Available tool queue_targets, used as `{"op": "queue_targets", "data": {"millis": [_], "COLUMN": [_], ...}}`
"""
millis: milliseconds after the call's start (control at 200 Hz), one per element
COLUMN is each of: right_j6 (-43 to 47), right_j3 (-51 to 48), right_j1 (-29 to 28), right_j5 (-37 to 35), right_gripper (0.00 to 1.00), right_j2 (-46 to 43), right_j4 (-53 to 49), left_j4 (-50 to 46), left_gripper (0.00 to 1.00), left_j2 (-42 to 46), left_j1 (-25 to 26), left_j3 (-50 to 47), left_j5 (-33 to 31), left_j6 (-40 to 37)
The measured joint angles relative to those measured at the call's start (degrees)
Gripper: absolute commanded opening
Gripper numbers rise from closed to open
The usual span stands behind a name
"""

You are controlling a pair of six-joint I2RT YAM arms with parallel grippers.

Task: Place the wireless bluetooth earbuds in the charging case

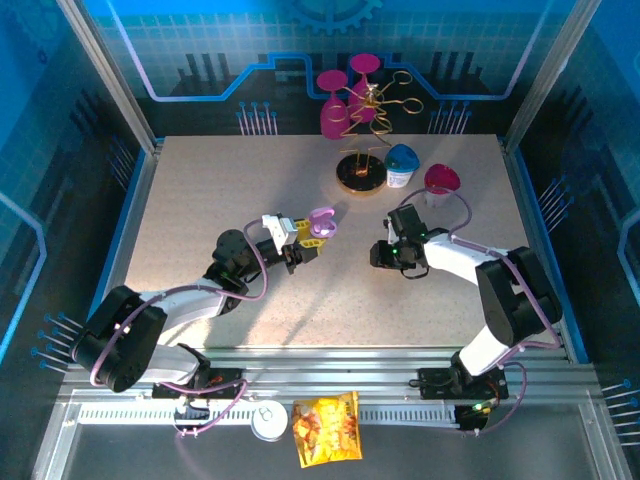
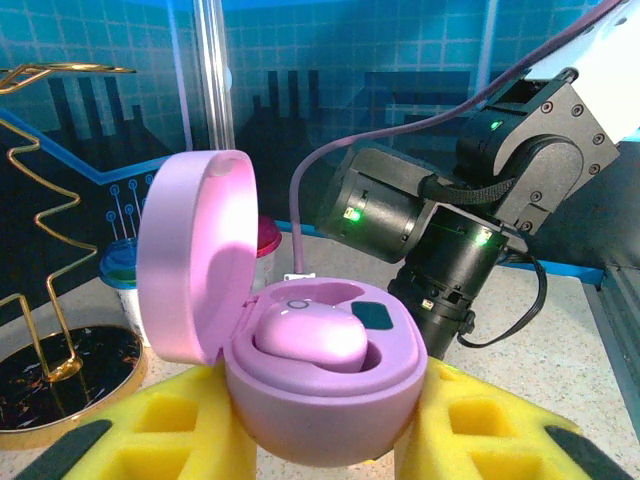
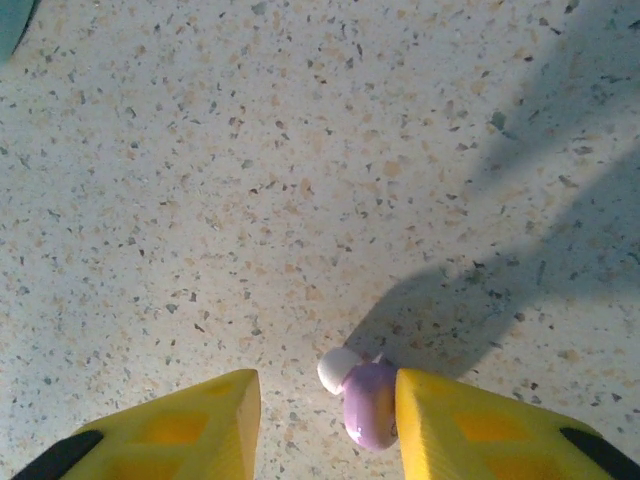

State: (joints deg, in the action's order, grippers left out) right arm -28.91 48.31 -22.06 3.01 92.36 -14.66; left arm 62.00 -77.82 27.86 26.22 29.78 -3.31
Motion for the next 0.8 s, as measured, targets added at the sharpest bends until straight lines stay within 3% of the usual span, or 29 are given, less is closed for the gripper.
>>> {"op": "queue_targets", "data": {"millis": [425,800], "right_j6": [-1.1,-1.7], "right_j3": [-3.1,-3.0], "right_j1": [0.0,-0.4], "right_j5": [-1.4,1.5], "right_gripper": [0.41,0.36], "right_j2": [-1.1,-0.1], "right_j4": [0.4,2.3], "left_j4": [0.0,0.0], "left_gripper": [0.22,0.22], "left_j2": [0.0,0.0], "left_j1": [0.0,0.0], "left_j3": [0.0,0.0], "left_j5": [0.0,0.0], "left_j6": [0.0,0.2]}}
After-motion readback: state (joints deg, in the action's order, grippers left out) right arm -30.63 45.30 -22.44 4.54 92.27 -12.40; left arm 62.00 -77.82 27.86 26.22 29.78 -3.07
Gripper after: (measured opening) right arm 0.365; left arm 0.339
